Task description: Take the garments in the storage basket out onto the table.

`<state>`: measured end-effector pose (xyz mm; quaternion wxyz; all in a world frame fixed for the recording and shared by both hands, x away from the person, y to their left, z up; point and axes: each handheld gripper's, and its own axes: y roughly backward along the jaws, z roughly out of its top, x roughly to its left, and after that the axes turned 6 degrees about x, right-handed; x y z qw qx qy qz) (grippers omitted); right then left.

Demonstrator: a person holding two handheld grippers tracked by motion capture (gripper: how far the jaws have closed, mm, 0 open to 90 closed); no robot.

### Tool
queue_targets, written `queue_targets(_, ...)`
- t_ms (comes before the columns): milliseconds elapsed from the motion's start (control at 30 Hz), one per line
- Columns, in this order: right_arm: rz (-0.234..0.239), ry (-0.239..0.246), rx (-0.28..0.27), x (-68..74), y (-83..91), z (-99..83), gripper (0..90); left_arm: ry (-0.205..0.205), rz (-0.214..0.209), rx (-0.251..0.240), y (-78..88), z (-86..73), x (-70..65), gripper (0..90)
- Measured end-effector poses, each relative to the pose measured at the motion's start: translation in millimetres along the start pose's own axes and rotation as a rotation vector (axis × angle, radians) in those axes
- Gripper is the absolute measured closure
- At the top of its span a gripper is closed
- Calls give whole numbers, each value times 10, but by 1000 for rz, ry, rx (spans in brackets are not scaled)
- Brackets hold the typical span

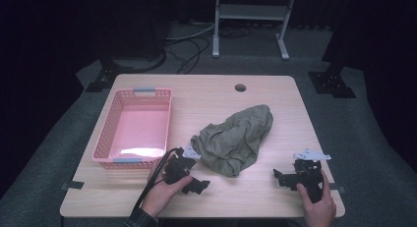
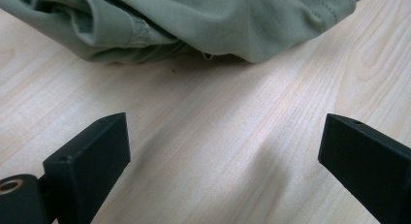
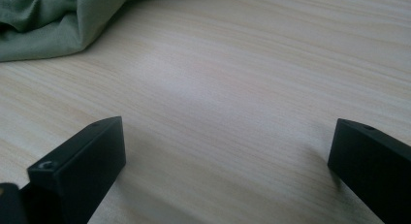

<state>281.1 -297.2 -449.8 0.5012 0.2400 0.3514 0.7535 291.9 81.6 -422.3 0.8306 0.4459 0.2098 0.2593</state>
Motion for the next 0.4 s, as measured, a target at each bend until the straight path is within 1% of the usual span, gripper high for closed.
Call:
queue_targets(133,0,0,0,0,0,0,0,-8,-2,11,-27,3,-24,38)
queue_targets(400,0,0,0,0,0,0,0,3,-4,10,-34,-3,-1,38)
